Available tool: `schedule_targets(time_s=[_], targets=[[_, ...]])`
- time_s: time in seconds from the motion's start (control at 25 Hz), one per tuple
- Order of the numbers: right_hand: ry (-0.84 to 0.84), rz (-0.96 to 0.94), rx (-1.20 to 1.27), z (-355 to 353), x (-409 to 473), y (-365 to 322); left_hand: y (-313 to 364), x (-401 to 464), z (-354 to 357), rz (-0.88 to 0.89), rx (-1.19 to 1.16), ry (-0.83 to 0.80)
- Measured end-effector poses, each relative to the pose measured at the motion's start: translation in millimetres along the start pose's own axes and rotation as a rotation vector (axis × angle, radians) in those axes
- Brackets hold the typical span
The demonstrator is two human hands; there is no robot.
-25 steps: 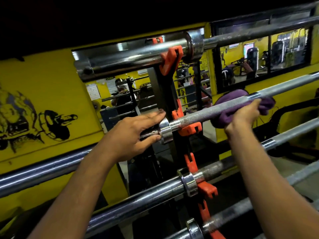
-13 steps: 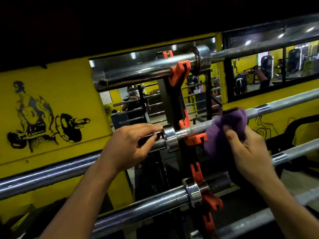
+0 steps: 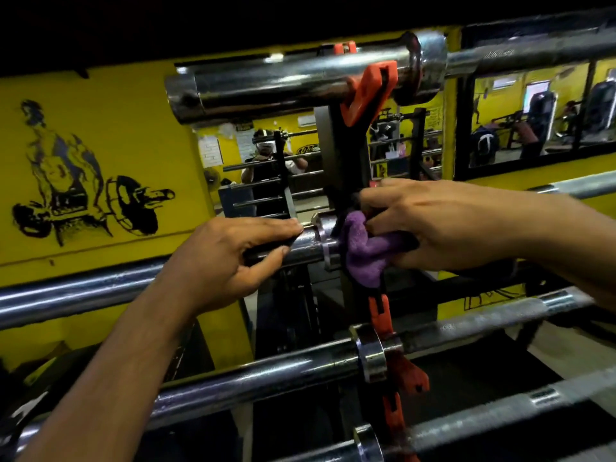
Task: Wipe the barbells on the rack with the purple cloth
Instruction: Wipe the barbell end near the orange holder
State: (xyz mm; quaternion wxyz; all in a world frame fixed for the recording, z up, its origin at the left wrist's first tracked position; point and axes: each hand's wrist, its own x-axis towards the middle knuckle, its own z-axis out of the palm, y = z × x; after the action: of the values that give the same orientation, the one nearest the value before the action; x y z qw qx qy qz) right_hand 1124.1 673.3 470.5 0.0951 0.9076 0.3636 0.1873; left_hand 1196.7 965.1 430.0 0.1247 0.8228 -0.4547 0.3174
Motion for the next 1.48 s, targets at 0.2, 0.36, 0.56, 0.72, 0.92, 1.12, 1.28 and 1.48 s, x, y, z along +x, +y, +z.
schedule_targets(time_s=[0.2,0.36,0.56,0.72,0.92,1.12,1.28,1.48], targets=[[-0.257,0.032,0.167,-23.4,23.7,6.9,1.9,-0.8,-1.2,-0.018,0.007,-0.037],[-0.128,0.225,0.108,-17.4,30.3,17.0,2.4,-0.7,-3.2,-0.046,-0.015,-0.05],[0.517,0.405,0.261,-8.3,17.1,30.7,4.4,-0.2,-6.0,-0.047,-0.032,-0.065],[0.445,0.235,0.289,7.5,45.6,-11.3,-3.1,-11.9,-13.1,-0.019,0.051,-0.054],[-0.024,0.288,0.161,8.7,92.0,-12.5,-10.2,-30.0,-13.8,-0.071,0.101,-0.003],[-0.22,0.42,0.154,2.3,131.9,-12.1,-8.5,-28.5,-13.8,-0.073,0.055,0.012],[0.201,0.449,-0.154,23.7,78.3,-50.7,-9.7,-32.9,-12.6,-0.032,0.068,0.051],[0.175,0.487,-0.114,11.6,84.5,-60.8,-8.8,-33.8,-11.6,-0.023,0.066,0.034]])
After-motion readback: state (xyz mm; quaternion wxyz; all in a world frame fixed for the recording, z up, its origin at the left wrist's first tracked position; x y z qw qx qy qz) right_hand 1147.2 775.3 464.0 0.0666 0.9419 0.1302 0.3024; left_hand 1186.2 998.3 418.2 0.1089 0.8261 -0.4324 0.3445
